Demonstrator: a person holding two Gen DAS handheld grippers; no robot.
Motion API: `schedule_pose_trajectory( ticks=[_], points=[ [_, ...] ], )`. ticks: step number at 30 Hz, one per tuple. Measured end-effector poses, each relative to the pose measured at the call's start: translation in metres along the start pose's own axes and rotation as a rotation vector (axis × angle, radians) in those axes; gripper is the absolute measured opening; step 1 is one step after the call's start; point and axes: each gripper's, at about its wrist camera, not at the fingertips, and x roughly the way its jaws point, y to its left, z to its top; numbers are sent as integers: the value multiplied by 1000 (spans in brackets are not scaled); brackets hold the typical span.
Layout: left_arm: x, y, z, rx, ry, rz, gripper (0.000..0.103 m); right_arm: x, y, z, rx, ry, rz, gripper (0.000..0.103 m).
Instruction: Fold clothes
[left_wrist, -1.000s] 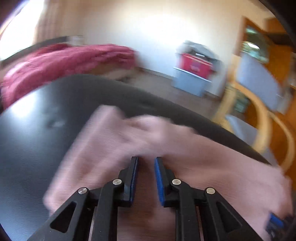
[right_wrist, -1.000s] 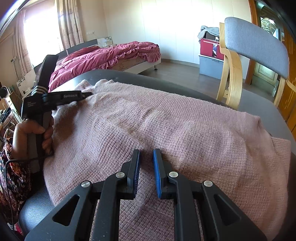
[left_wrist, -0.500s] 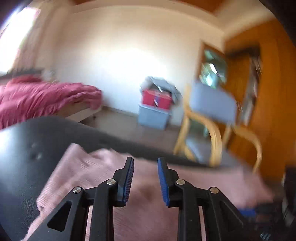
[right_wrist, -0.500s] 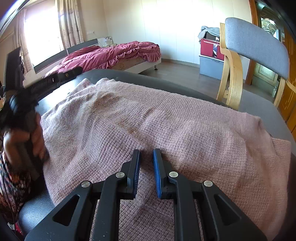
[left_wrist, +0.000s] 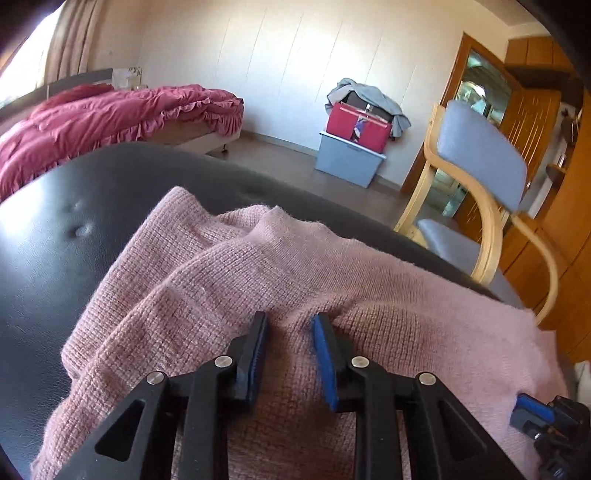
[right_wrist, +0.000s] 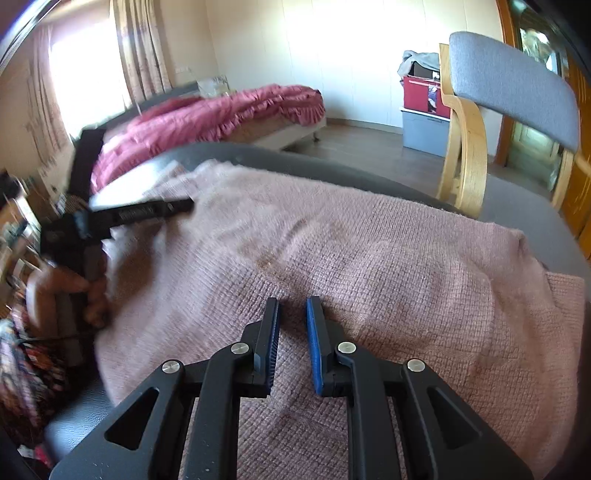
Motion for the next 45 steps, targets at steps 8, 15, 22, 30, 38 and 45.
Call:
schedule_pose_trajectory(
  ticks=[8,15,22,30,38,45],
  points=[
    [-13,-7,-3,-7,-2,-11,26,-8,-68,-3,151,15,-248,14],
    [-17,-9,-5,-7,-2,-11,26,-17,-97,-5,265,-15,-278,0],
    [-17,-7,-5,-21,1,-28,26,-27,-123,-9,374,-48,-302,0],
    [-15,-6,-4,-20,2,-29,26,-36,-133,-8,394,-59,-375,0],
    [-16,-9,-3,-9,1,-18,26,-77,-125,4,323,-269,-392,6],
    [-14,-11,-5,-12,0,-19,26,-29,-144,-6,351,-38,-323,4]
  ],
)
